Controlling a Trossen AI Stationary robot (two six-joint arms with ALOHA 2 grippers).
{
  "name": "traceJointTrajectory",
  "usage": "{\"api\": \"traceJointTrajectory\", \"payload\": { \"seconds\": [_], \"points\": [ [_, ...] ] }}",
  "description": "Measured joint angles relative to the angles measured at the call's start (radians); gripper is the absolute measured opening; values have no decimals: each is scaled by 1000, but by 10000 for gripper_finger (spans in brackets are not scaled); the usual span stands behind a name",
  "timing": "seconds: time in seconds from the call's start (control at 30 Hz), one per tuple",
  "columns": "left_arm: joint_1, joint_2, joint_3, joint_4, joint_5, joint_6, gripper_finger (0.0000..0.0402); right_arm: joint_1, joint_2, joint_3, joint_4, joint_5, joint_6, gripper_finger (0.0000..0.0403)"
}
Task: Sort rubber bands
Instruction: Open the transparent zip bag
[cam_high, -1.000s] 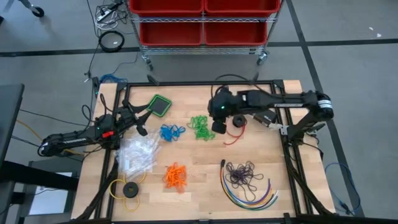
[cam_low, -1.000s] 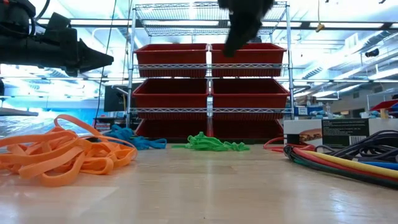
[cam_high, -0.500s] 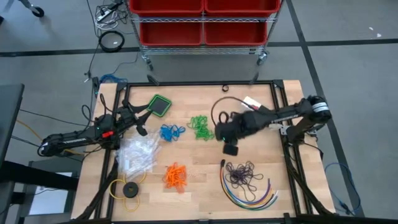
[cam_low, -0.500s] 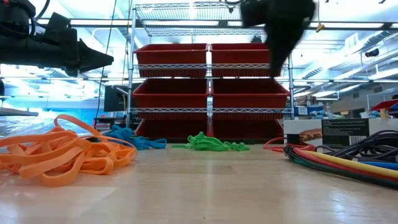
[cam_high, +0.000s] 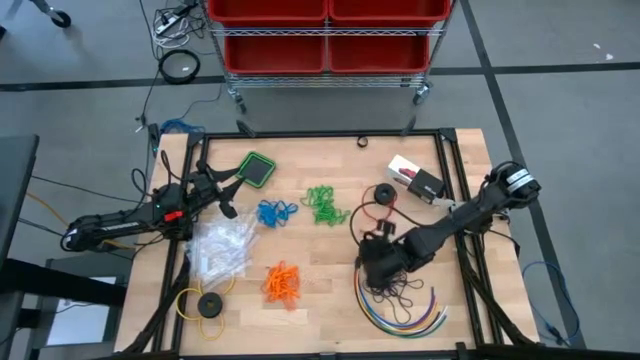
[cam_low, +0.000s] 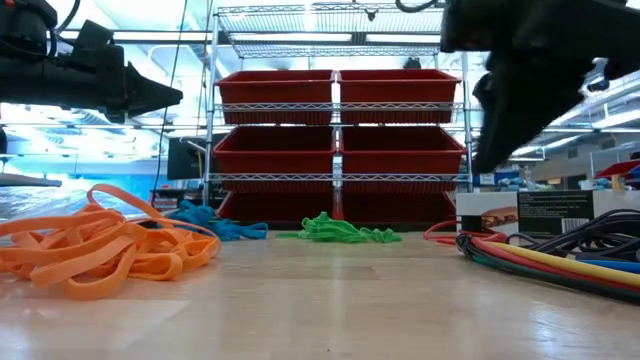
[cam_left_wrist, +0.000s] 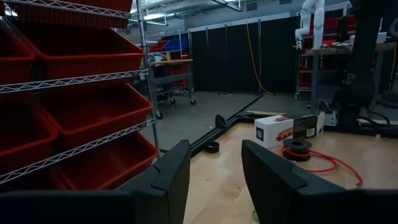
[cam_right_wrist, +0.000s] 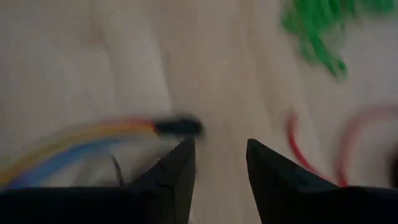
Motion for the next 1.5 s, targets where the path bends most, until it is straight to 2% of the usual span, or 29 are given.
{"api": "traceJointTrajectory", "payload": {
  "seconds": [0.1,0.2,0.3,0.43,0.5,0.67,0.83,1.0,1.17,1.33,1.5],
  "points": [
    [0,0,0,0,0,0,152,0,0,-88,343,61,-132,129],
    [0,0,0,0,0,0,152,-24,0,-181,765,61,-310,127],
    [0,0,0,0,0,0,152,-67,0,-261,1095,62,-472,126],
    [0,0,0,0,0,0,152,-156,0,-304,1360,41,-607,126],
    [0,0,0,0,0,0,152,-216,0,-298,1405,-45,-624,125],
    [0,0,0,0,0,0,152,-330,60,-180,1431,-357,-607,127],
    [0,0,0,1,0,0,152,-353,241,44,1364,-519,-634,127],
    [0,0,0,1,0,0,152,-354,442,312,1197,-560,-675,127],
    [0,0,0,1,0,0,152,-364,607,555,1094,-596,-709,126],
    [0,0,0,2,0,0,152,-374,759,802,901,-614,-751,124],
    [0,0,0,3,0,0,152,-380,876,969,801,-609,-766,122]
  ]
}}
